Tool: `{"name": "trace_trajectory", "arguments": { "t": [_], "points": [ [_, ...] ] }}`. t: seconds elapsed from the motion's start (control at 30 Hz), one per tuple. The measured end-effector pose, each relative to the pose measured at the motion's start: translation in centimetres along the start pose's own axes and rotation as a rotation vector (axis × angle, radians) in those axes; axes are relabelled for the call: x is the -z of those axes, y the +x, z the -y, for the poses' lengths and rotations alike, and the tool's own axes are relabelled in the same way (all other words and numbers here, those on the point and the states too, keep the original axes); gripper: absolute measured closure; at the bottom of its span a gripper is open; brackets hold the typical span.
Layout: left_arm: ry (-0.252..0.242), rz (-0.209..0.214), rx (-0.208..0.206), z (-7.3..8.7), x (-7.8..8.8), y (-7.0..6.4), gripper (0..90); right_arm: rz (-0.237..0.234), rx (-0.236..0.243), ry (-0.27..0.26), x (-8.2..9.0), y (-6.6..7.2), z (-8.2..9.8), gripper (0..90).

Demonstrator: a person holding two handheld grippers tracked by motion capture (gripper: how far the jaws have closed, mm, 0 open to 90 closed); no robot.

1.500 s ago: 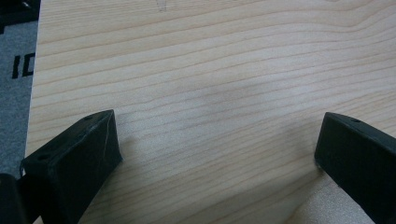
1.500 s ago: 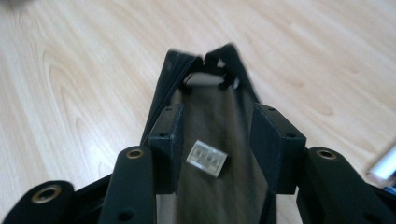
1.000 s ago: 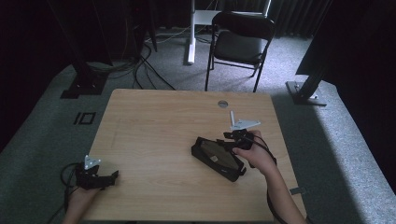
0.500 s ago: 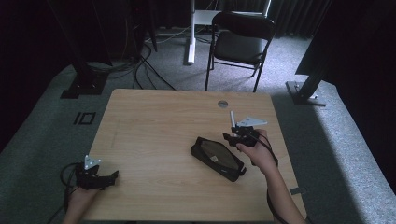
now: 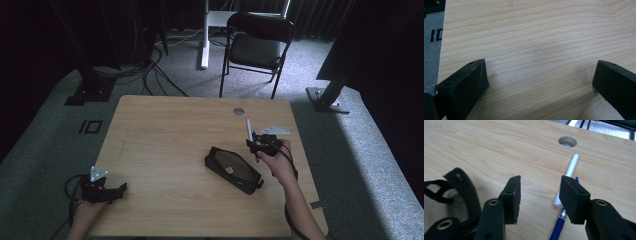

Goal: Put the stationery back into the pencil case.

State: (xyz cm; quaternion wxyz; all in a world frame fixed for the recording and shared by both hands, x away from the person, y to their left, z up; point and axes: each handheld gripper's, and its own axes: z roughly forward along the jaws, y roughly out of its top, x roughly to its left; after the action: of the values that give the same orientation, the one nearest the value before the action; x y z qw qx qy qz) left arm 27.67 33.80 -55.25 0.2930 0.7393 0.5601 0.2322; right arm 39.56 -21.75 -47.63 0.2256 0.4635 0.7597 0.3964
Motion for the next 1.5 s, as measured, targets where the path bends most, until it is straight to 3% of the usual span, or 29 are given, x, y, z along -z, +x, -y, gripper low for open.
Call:
{"name": "trace_trajectory", "arguments": {
  "t": [0.5,0.73,1.13,1.5],
  "points": [
    [0.000,0.000,0.000,0.0,0.0,0.0,0.3,0.096,-0.097,-0.005,-1.7,-1.8,1.0,53.4],
    [0.000,0.000,0.000,0.0,0.0,0.0,0.3,0.132,-0.126,0.036,-2.6,-2.6,2.0,58.2],
    [0.000,0.000,0.000,0.0,0.0,0.0,0.3,0.155,-0.145,0.103,-4.0,-3.0,3.6,61.0],
    [0.000,0.000,0.000,0.0,0.0,0.0,0.4,0.161,-0.174,0.123,-5.0,-3.2,4.2,62.0]
  ]
}}
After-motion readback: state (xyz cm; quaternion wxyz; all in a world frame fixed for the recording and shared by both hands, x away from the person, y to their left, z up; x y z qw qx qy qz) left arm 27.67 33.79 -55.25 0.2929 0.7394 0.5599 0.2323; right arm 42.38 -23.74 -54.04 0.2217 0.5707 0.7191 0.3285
